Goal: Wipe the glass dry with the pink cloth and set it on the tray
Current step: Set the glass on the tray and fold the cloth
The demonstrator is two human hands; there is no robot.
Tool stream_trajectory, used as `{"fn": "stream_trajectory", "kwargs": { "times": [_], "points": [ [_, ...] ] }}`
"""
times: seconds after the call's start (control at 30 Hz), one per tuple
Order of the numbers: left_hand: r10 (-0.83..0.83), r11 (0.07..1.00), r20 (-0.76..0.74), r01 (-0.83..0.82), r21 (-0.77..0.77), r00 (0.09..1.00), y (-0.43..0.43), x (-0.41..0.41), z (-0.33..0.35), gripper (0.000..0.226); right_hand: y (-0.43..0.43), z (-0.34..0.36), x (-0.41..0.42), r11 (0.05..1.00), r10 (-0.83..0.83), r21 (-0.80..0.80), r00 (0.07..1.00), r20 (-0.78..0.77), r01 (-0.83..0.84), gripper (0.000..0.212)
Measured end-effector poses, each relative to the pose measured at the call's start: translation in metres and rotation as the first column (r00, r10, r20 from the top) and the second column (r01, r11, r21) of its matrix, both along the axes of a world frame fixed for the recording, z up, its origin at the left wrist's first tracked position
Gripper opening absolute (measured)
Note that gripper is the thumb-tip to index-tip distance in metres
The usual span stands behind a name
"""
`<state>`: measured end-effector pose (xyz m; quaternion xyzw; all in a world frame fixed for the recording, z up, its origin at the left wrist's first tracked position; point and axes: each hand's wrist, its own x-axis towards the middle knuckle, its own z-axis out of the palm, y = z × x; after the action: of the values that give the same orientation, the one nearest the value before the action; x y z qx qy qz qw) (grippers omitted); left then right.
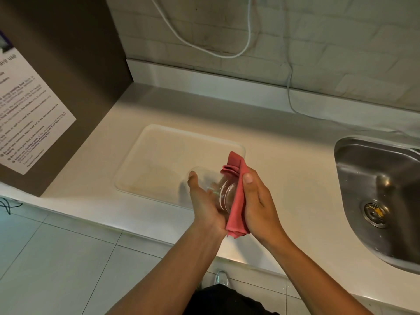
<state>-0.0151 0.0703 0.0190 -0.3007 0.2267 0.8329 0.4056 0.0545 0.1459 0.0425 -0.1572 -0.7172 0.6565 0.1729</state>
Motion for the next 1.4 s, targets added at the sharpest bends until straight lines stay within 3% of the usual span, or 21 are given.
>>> {"fn": "stream_trajectory", "kwargs": {
  "times": [0.13, 0.23, 0.33, 0.43, 0.5, 0.57, 0.63, 0.73, 0.87, 1.0, 1.17, 1.27, 1.4],
  "points": [
    [0.027, 0.975, -0.184, -0.067, -0.214, 0.983, 0.001, -0.009, 0.005, 0.097, -0.004, -0.006, 0.003, 0.958, 0.006, -0.286, 0.992, 0.124, 0.03, 0.043],
    [0.018, 0.92, -0.355, -0.154, -0.36, 0.935, 0.004, -0.016, 0.012, 0.078, -0.003, 0.0, 0.001, 0.926, 0.059, -0.377, 0.993, 0.098, -0.018, 0.045],
    [0.0, 0.891, -0.424, -0.192, -0.411, 0.906, 0.007, -0.026, 0.014, 0.075, 0.002, 0.004, 0.001, 0.921, 0.041, -0.389, 0.987, 0.154, 0.023, 0.044],
    [0.076, 0.857, -0.51, -0.317, -0.405, 0.857, 0.006, -0.044, 0.02, 0.067, 0.004, -0.002, 0.005, 0.855, 0.05, -0.514, 0.976, 0.214, 0.069, 0.027],
    [0.096, 0.82, -0.597, -0.403, -0.407, 0.797, 0.005, -0.059, 0.024, 0.051, 0.0, -0.008, 0.012, 0.795, 0.074, -0.599, 0.966, 0.248, 0.093, 0.03],
    [0.019, 0.766, -0.687, -0.452, -0.457, 0.727, 0.004, -0.074, 0.025, 0.032, -0.001, -0.01, 0.016, 0.714, 0.107, -0.697, 0.974, 0.202, 0.066, 0.034],
    [-0.156, 0.68, -0.747, -0.478, -0.556, 0.646, 0.0, -0.083, 0.023, 0.048, 0.001, -0.005, 0.019, 0.662, 0.134, -0.749, 0.98, 0.144, 0.02, 0.031],
    [-0.383, 0.598, -0.762, -0.489, -0.635, 0.522, -0.005, -0.087, 0.012, 0.067, 0.011, -0.003, 0.023, 0.701, 0.147, -0.714, 0.979, 0.139, -0.004, 0.041],
    [-0.651, 0.452, -0.678, -0.543, -0.707, 0.342, -0.012, -0.085, -0.015, 0.068, 0.025, -0.003, 0.032, 0.713, 0.096, -0.699, 0.978, 0.183, 0.061, 0.03],
    [-0.655, 0.466, -0.679, -0.53, -0.708, 0.331, -0.019, -0.082, -0.034, 0.072, 0.03, -0.004, 0.041, 0.627, 0.063, -0.767, 0.972, 0.226, 0.138, 0.03],
    [-0.659, 0.52, -0.692, -0.485, -0.703, 0.294, -0.023, -0.07, -0.047, 0.076, 0.034, -0.004, 0.048, 0.483, 0.0, -0.871, 0.995, 0.096, 0.084, 0.05],
    [-0.68, 0.519, -0.688, -0.497, -0.696, 0.254, -0.024, -0.065, -0.057, 0.078, 0.036, -0.003, 0.049, 0.477, 0.003, -0.878, 0.998, 0.057, 0.049, 0.055],
    [-0.667, 0.51, -0.684, -0.488, -0.709, 0.297, -0.023, -0.067, -0.063, 0.084, 0.038, -0.006, 0.049, 0.515, 0.006, -0.857, 0.999, 0.032, 0.024, 0.042]
  ]
}}
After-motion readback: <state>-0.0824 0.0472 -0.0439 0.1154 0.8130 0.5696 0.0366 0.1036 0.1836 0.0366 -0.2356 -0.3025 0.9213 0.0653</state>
